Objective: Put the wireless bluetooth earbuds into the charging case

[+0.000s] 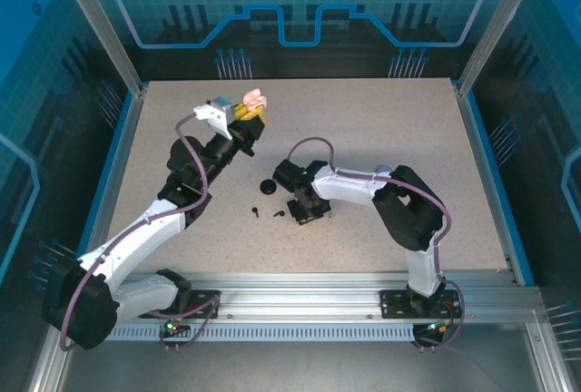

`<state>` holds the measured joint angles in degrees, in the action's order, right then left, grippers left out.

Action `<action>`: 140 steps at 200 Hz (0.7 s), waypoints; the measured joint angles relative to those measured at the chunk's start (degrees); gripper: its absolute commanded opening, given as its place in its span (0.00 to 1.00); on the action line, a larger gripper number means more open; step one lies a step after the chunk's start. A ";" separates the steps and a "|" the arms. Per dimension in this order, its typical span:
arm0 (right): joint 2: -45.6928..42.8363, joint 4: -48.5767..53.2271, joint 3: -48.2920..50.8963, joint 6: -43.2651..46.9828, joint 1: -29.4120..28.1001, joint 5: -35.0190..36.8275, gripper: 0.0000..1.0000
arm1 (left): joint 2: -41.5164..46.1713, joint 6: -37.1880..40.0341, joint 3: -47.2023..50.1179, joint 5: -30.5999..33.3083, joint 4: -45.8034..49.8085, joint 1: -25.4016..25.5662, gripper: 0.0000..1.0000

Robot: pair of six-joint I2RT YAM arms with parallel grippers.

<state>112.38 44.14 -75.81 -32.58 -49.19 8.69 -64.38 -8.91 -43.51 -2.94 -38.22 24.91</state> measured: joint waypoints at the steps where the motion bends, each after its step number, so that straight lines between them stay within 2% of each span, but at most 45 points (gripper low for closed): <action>1: 0.00 0.00 0.00 0.00 0.00 0.02 0.18 | 0.00 0.00 0.00 -0.09 0.02 0.00 0.00; 66: -6.08 -0.66 3.56 -0.02 0.39 1.64 0.17 | 0.00 0.28 1.53 -2.91 -0.59 0.00 0.00; 103: -15.85 -0.87 3.72 -0.02 1.97 3.89 0.17 | 0.00 2.14 2.45 -4.00 -1.53 0.72 0.00; 140: -27.91 -0.39 2.38 0.94 6.99 7.08 0.17 | 0.02 6.64 2.58 -3.98 -1.99 5.51 0.00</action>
<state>84.47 43.75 -73.43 -31.64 -42.19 15.77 -64.36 -2.26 -40.93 -6.92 -40.21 30.41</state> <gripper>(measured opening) 0.172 0.224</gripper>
